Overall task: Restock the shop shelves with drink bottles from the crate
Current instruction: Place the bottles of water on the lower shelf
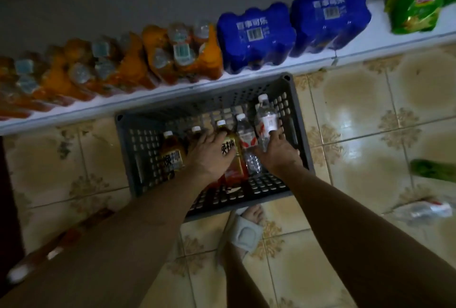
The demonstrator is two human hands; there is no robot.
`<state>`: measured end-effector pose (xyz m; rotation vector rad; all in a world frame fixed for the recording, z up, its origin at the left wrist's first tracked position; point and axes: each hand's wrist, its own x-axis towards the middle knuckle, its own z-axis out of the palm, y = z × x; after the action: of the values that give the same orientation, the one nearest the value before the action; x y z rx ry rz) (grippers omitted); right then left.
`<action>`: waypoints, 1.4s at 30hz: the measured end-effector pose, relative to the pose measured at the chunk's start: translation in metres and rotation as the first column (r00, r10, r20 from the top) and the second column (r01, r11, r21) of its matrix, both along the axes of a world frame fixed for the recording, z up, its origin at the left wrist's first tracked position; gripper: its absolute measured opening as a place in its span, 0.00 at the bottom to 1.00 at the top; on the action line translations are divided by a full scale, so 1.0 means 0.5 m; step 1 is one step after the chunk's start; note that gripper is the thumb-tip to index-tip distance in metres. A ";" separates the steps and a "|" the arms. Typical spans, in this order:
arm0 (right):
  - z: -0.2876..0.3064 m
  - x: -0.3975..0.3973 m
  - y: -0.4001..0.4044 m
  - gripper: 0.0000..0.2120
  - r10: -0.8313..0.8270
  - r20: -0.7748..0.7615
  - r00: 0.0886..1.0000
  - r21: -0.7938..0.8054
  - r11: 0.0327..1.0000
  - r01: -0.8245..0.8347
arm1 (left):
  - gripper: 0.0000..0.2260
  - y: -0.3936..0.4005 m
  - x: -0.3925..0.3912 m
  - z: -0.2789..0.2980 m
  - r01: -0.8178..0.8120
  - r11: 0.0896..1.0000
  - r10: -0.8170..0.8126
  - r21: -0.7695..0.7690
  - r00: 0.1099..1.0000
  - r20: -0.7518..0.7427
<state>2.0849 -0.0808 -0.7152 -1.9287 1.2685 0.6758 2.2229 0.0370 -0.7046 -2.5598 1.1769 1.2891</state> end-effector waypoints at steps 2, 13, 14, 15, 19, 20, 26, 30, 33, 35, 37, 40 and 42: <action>-0.068 -0.005 0.012 0.40 -0.064 -0.060 0.996 -0.052 0.997 0.061 | 0.29 0.009 -0.014 -0.065 -0.009 1.000 0.009 -0.022 1.000 -0.023; -0.246 0.011 -0.004 0.27 -0.165 -0.236 0.958 -0.140 0.981 0.134 | 0.22 0.135 -0.035 -0.231 -0.068 0.996 0.068 -0.061 0.998 0.003; -0.256 0.011 -0.003 0.30 -0.216 -0.208 0.954 -0.091 0.975 0.201 | 0.20 0.141 -0.036 -0.235 -0.069 0.995 0.070 -0.066 0.997 0.011; -0.263 0.014 0.001 0.34 -0.240 -0.192 0.952 -0.068 0.971 0.231 | 0.20 0.143 -0.037 -0.237 -0.068 0.995 0.070 -0.072 0.997 0.021; -0.273 0.024 0.011 0.44 -0.202 -0.219 0.954 -0.093 0.978 0.186 | 0.19 0.134 -0.034 -0.245 -0.070 0.995 0.072 -0.075 0.997 0.017; -0.274 0.021 0.007 0.44 -0.211 -0.193 0.958 -0.067 0.977 0.202 | 0.19 0.131 -0.033 -0.246 -0.079 0.994 0.080 -0.075 0.997 0.005; -0.200 0.004 -0.018 0.18 -0.468 -0.005 0.883 0.509 0.759 0.405 | 0.22 0.098 -0.033 -0.224 -0.273 0.956 0.256 -0.109 0.956 -0.144; -0.145 -0.010 -0.009 0.17 -0.486 0.046 0.873 0.680 0.655 0.329 | 0.26 0.043 -0.047 -0.166 -0.612 0.791 0.559 -0.005 0.726 -0.400; -0.108 -0.004 -0.012 0.21 -0.410 0.001 0.912 0.799 0.549 0.246 | 0.33 -0.001 -0.047 -0.133 -0.792 0.585 0.730 0.171 0.423 -0.537; -0.083 0.007 -0.012 0.24 -0.332 0.014 0.943 0.857 0.490 0.160 | 0.43 -0.016 -0.044 -0.132 -0.809 0.507 0.733 0.296 0.225 -0.641; -0.078 0.016 -0.017 0.26 -0.264 0.012 0.965 0.882 0.458 0.114 | 0.43 -0.017 -0.040 -0.143 -0.802 0.432 0.725 0.412 0.038 -0.688; -0.081 0.024 -0.031 0.34 -0.198 0.028 0.980 0.882 0.467 0.069 | 0.27 -0.007 -0.035 -0.162 -0.820 0.352 0.751 0.452 -0.042 -0.659; -0.094 0.030 -0.036 0.35 -0.313 0.026 0.949 0.807 0.567 0.165 | 0.27 0.006 -0.035 -0.188 -0.845 0.308 0.776 0.436 -0.042 -0.630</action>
<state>2.0998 -0.0987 -0.7622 -1.0014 0.8563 0.7477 2.2055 0.0400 -0.7985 -2.7447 -0.8679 2.7990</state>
